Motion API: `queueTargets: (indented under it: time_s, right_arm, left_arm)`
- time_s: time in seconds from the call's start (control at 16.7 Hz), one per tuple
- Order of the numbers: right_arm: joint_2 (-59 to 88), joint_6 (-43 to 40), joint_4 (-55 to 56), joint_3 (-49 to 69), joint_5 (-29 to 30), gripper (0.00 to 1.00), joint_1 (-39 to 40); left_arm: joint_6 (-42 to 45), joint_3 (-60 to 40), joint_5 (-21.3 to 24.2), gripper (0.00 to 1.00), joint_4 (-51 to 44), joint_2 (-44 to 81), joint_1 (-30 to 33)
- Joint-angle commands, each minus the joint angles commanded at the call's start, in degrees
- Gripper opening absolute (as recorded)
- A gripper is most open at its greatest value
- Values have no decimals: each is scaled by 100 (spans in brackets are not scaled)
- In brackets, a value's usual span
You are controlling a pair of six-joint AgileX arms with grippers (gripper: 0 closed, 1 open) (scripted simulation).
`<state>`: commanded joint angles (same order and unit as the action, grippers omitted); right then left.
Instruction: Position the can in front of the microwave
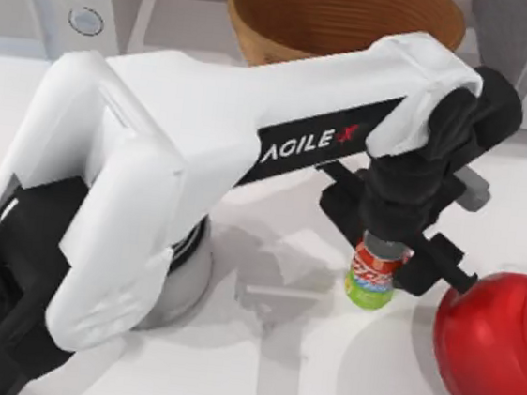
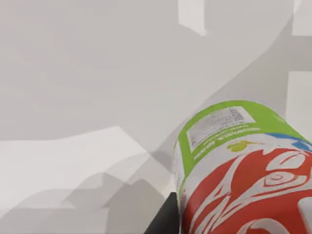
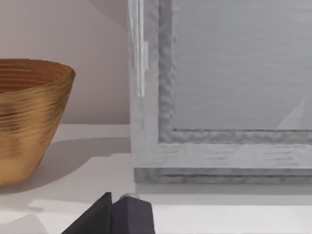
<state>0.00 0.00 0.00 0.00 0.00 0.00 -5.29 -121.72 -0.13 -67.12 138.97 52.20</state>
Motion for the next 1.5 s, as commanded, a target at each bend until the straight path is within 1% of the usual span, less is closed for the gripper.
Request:
queueTargets:
  time_s: [0.18,0.3,0.6,0.78,1.08,1.2,1.5]
  right_arm:
    - [0,0,0,0,0,100,0]
    - [0,0,0,0,0,100,0]
    - [0,0,0,0,0,100,0]
    - [0,0,0,0,0,100,0]
    - [0,0,0,0,0,100,0]
    - [0,0,0,0,0,100,0]
    - [0,0,0,0,0,100,0]
  left_arm:
    - [14,-1,-3,0,-2,-9,-23]
    - [96,-81,-82,0,39,-72,-175]
    - [290,-662,-261,0,262,-181,-459]
    - [268,-772,-238,0,-136,2,-385]
    - [32,-921,-42,0,-845,46,-109]
    - [0,-953,4,0,-928,22,-5]
    - [20,-937,-3,0,-915,45,-41]
